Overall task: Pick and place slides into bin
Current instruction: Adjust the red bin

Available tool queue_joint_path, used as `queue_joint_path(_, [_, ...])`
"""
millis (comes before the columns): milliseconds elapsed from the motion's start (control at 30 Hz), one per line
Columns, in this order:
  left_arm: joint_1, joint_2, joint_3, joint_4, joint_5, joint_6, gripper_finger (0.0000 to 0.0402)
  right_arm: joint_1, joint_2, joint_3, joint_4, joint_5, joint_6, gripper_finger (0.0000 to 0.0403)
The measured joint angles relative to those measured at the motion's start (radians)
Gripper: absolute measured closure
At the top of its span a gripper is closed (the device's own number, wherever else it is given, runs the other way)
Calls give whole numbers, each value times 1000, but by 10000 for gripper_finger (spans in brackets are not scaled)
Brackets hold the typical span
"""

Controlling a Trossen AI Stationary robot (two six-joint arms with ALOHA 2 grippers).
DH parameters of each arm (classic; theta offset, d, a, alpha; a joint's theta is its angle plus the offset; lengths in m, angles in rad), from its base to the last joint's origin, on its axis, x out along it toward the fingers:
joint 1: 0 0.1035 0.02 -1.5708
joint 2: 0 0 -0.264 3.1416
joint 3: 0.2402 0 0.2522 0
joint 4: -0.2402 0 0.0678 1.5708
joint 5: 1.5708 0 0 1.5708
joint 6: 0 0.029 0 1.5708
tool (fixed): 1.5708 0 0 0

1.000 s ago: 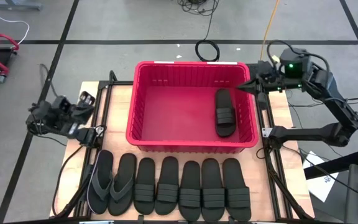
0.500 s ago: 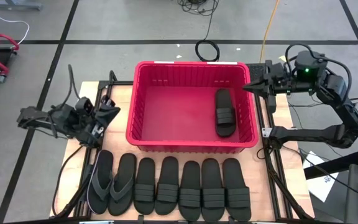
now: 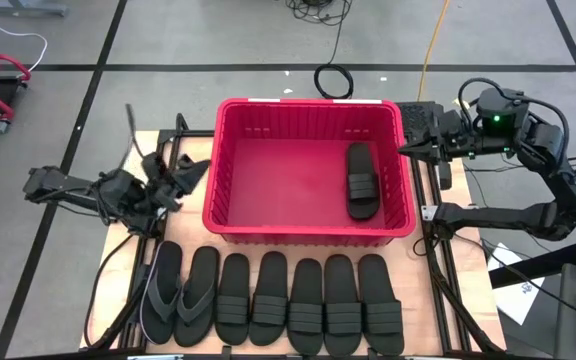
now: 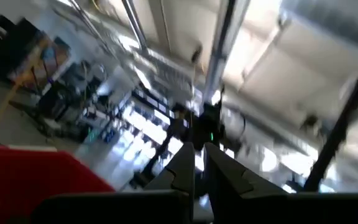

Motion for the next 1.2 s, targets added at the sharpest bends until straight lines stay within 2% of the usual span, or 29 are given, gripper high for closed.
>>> queue_joint_path(67, [7,19,61,-140,78,25,371,0,-8,0,-10,0,-13,403])
queue_joint_path(133, [19,52,152,-296,87,12,371,0,-15,0,-8,0,-20,403])
queue_joint_path(233, [47,108,321,-610,94,-31,371,-1,-18,0,-9,0,-30,403])
queue_joint_path(400, [94,231,585,-1120,235,-142,371,-1,-19,0,-12,0,-32,403])
queue_joint_path(533, [113,348,713,-1360,344,-185,371,-1,-19,0,-45,7,-46,403])
queue_joint_path(667, [112,452,746,-1438,486,-163,371,-1,-19,0,-74,57,-55,403])
queue_joint_path(833, [109,536,746,-1450,597,-151,371,-1,-19,0,-93,57,-58,403])
queue_joint_path(967, [109,570,746,-1464,621,-135,371,-1,-19,0,-103,56,-58,403])
queue_joint_path(1100, [98,569,746,-1403,641,-85,371,-1,-19,0,-116,54,-58,403])
queue_joint_path(1200, [94,569,747,-1457,654,-104,371,-1,-19,0,-121,53,-58,403])
